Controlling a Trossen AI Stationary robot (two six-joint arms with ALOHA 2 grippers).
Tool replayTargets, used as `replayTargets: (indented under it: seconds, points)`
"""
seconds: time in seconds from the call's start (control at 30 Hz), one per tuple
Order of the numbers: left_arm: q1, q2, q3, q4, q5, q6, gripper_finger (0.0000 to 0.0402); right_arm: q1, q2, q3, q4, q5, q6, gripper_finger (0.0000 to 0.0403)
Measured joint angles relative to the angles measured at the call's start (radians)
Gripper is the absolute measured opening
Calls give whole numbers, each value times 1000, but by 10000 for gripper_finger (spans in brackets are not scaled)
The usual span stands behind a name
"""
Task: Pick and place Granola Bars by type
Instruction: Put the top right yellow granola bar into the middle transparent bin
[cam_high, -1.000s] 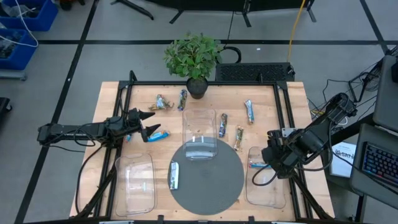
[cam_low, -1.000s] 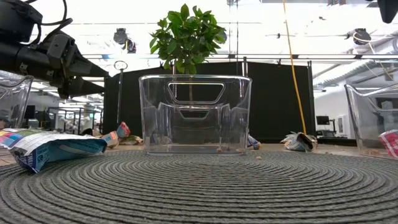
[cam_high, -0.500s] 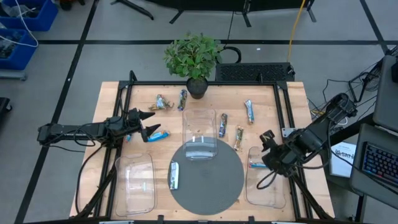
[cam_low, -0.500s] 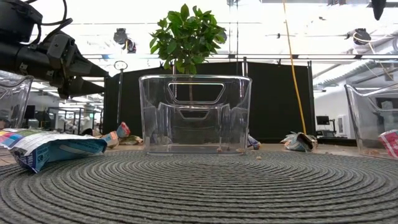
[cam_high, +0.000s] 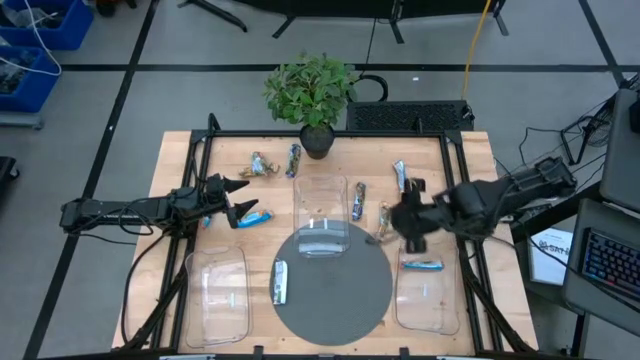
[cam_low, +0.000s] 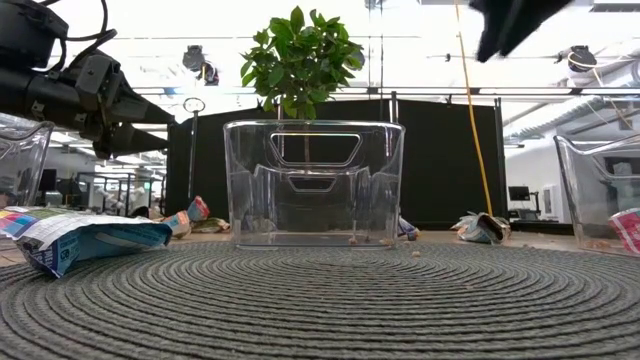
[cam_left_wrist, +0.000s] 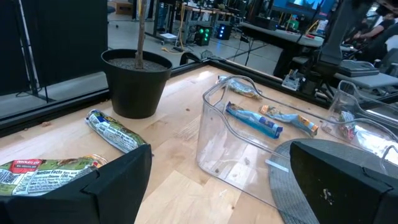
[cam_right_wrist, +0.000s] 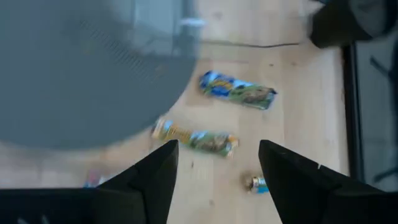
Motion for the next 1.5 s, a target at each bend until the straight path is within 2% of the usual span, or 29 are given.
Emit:
replayTargets:
  seconds: [0.37,0.6,0.87,1.27,1.37,1.5]
  points:
    - [0,0,0,0,0,0,379,-311,67,0,153,1,262,213]
    - [0,0,0,0,0,0,379,-450,120,0,175,100,458,216]
    - [0,0,0,0,0,0,379,-602,186,0,181,101,626,221]
    - [0,0,0,0,0,0,379,-783,276,-11,152,106,634,222]
    - [0,0,0,0,0,0,379,-805,275,-44,148,128,656,222]
    - [0,0,0,0,0,0,379,-827,275,-111,156,95,662,222]
